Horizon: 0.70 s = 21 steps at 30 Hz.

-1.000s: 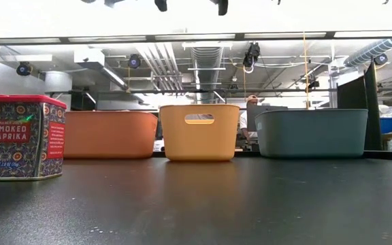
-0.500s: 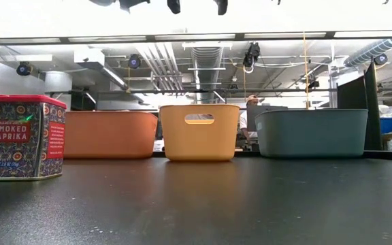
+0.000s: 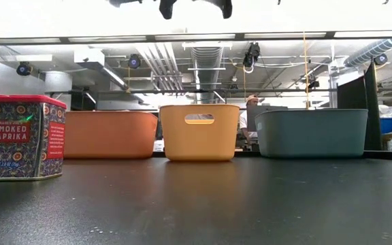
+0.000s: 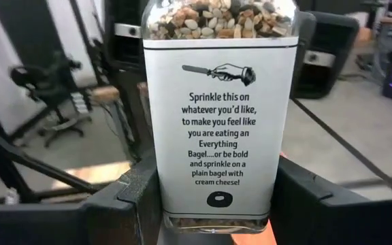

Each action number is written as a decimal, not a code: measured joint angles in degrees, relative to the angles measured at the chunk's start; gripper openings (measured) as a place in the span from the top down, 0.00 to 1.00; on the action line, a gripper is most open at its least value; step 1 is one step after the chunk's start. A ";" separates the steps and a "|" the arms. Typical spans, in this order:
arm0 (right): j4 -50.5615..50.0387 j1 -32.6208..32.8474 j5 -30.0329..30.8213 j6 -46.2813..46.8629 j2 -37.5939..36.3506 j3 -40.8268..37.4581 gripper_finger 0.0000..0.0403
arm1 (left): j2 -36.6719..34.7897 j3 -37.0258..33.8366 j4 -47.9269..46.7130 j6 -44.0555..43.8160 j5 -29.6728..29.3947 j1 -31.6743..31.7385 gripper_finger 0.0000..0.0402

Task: Sort spices by type
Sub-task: Put the left white spice bottle into the orange bin

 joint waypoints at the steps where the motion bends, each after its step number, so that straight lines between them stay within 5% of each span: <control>1: -1.60 0.00 0.13 -0.46 0.00 0.65 0.53 | 0.11 1.51 -3.45 2.87 -0.87 -0.05 0.41; 11: -21.12 1.38 7.78 -6.23 0.21 6.18 0.53 | 2.38 23.74 -36.64 21.84 -12.23 -0.73 0.31; 21: -20.61 1.44 7.77 -5.55 0.19 6.23 0.53 | 12.30 35.17 -44.14 24.37 -10.20 -2.66 0.26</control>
